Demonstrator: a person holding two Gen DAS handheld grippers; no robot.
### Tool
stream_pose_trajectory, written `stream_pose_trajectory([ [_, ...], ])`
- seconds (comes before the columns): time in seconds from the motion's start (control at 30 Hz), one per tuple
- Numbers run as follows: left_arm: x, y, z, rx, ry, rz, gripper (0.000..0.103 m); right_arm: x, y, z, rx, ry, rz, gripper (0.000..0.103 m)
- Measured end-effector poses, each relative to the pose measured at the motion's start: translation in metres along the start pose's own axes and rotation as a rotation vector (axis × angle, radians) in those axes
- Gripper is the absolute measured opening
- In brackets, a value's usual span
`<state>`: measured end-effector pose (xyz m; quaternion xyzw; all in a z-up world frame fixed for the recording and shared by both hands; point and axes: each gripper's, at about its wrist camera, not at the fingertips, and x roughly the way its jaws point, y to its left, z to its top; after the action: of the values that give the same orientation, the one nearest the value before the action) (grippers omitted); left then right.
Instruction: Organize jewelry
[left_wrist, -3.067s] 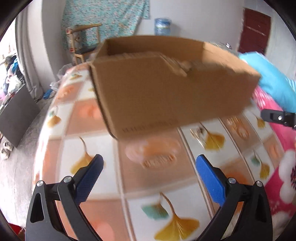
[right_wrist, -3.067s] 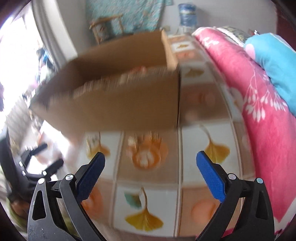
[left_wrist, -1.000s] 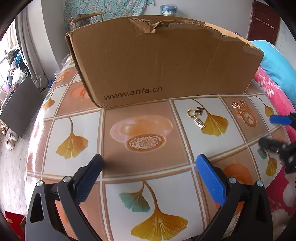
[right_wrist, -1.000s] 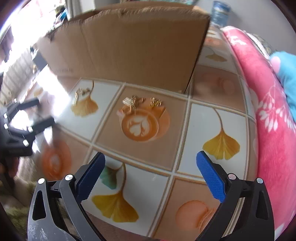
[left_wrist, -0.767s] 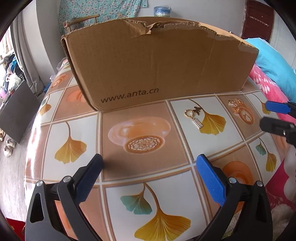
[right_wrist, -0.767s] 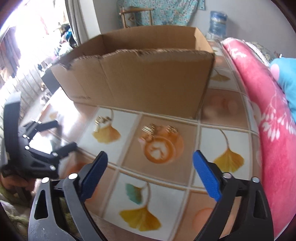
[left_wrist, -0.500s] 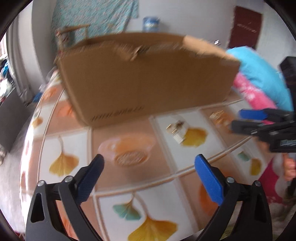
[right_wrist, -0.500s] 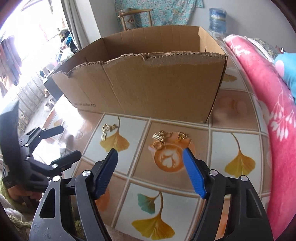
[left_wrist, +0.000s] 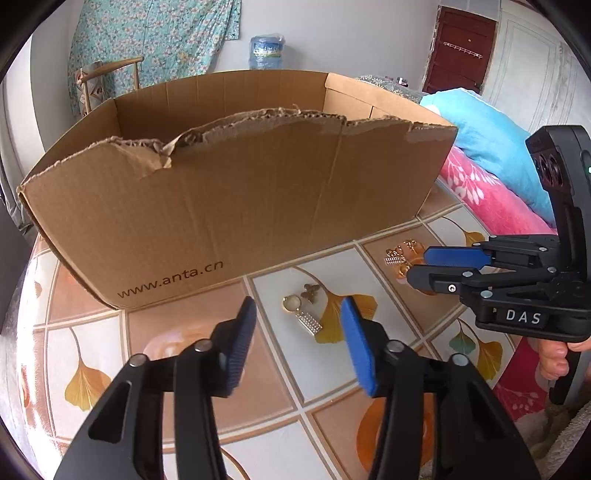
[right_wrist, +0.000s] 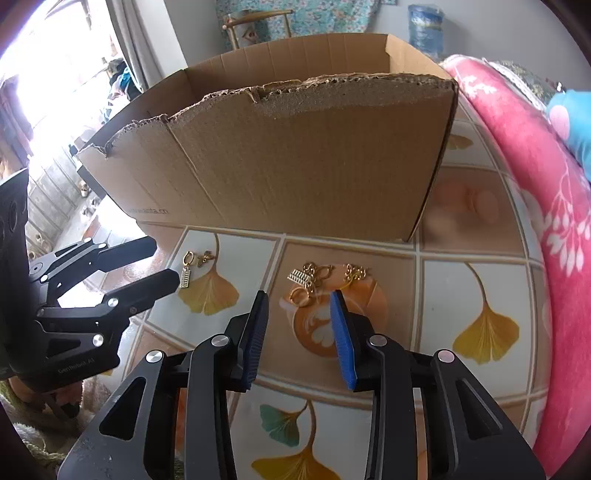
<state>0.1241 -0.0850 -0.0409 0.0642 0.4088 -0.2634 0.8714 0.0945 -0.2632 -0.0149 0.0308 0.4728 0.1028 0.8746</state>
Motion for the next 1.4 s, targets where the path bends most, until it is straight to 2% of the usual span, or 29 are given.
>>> stream_pose_trajectory([
  [0.07, 0.001, -0.001, 0.000, 0.003, 0.005, 0.000, 0.041, 0.002, 0.001, 0.001, -0.012, -0.002, -0.005, 0.022],
  [0.13, 0.002, 0.000, 0.001, 0.005, 0.011, 0.002, 0.037, 0.002, 0.003, 0.002, -0.026, -0.008, -0.009, 0.018],
  [0.3, 0.003, 0.001, -0.001, 0.000, 0.028, -0.007, 0.036, -0.001, 0.009, 0.003, -0.075, -0.022, -0.028, 0.018],
  [0.57, 0.004, 0.003, -0.001, -0.008, 0.039, -0.008, 0.036, 0.009, 0.015, 0.002, -0.088, -0.006, -0.021, 0.018],
  [0.8, 0.004, 0.000, -0.001, 0.003, 0.035, -0.006, 0.036, 0.018, 0.019, 0.004, -0.097, 0.013, -0.049, 0.017],
  [0.9, 0.002, 0.000, 0.000, 0.001, 0.027, -0.014, 0.036, 0.021, 0.025, 0.007, -0.102, 0.013, -0.060, 0.014],
  [0.93, 0.001, 0.000, 0.000, 0.002, 0.022, -0.017, 0.036, 0.021, 0.025, 0.007, -0.101, 0.015, -0.058, 0.009],
  [1.17, 0.000, -0.001, 0.005, 0.000, 0.014, -0.027, 0.036, 0.020, 0.029, 0.001, -0.099, 0.026, -0.043, 0.009],
  [1.3, -0.001, 0.000, 0.006, -0.003, 0.013, -0.029, 0.036, 0.019, 0.029, -0.003, -0.085, 0.030, -0.006, 0.009],
  [1.4, -0.001, 0.001, 0.006, -0.002, 0.017, -0.026, 0.036, 0.015, 0.027, -0.003, -0.088, 0.020, 0.006, 0.015],
])
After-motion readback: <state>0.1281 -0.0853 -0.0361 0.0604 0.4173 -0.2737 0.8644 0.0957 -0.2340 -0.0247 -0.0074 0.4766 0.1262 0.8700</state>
